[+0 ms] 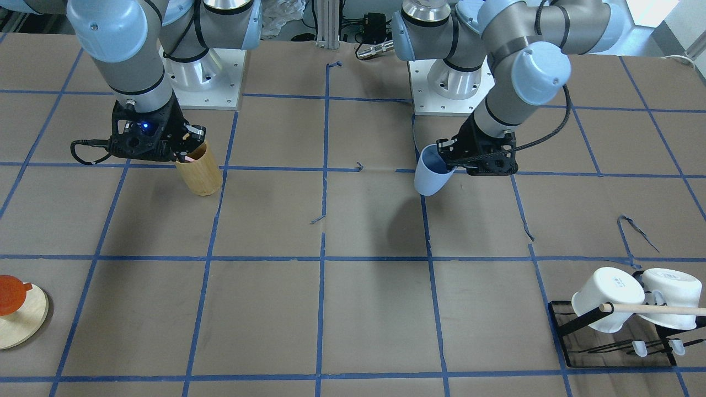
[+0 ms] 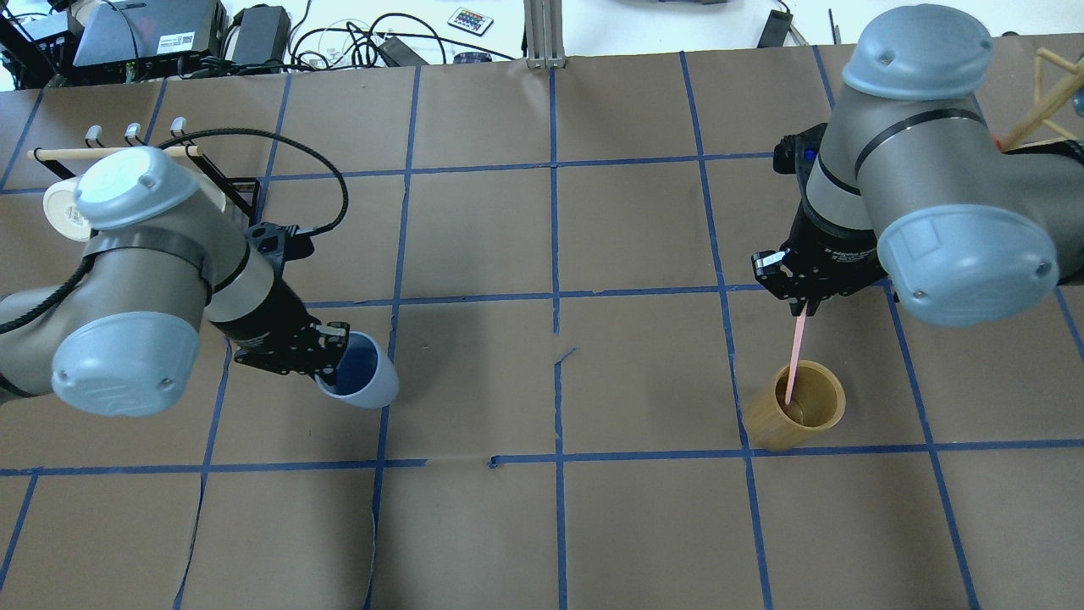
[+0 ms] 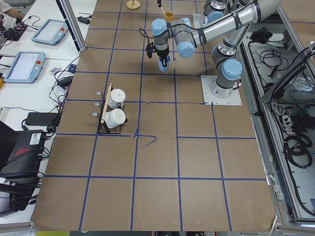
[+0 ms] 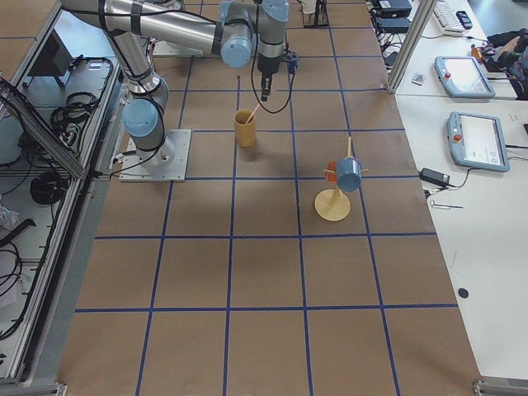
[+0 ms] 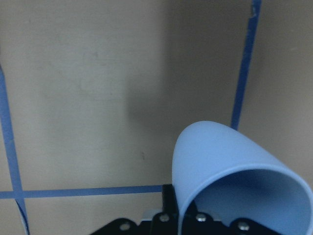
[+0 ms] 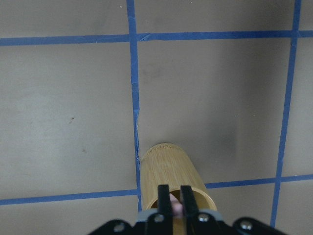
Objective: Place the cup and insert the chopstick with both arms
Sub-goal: 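Grasp the blue cup with the left gripper while the right grasps the chopstick, then slide the blue cup toward the table center while the right gripper lifts the chopstick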
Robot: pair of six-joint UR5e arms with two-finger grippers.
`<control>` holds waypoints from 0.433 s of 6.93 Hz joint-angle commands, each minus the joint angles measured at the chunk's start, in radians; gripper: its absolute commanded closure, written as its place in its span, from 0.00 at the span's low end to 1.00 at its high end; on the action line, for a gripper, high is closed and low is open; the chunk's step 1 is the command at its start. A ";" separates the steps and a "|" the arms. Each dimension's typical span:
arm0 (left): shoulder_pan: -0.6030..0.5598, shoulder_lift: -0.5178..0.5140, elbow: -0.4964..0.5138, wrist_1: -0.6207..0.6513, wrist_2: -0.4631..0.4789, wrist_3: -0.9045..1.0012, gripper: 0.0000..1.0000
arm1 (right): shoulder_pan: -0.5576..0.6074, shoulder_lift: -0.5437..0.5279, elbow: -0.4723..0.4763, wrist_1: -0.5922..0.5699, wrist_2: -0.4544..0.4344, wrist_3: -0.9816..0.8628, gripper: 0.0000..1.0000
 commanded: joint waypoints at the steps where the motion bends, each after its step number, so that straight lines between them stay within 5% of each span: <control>1: -0.227 -0.067 0.104 0.035 -0.006 -0.318 1.00 | 0.000 0.002 -0.091 0.107 -0.005 0.001 0.93; 3: -0.332 -0.160 0.128 0.179 -0.006 -0.495 1.00 | 0.000 0.000 -0.160 0.143 -0.007 0.001 0.93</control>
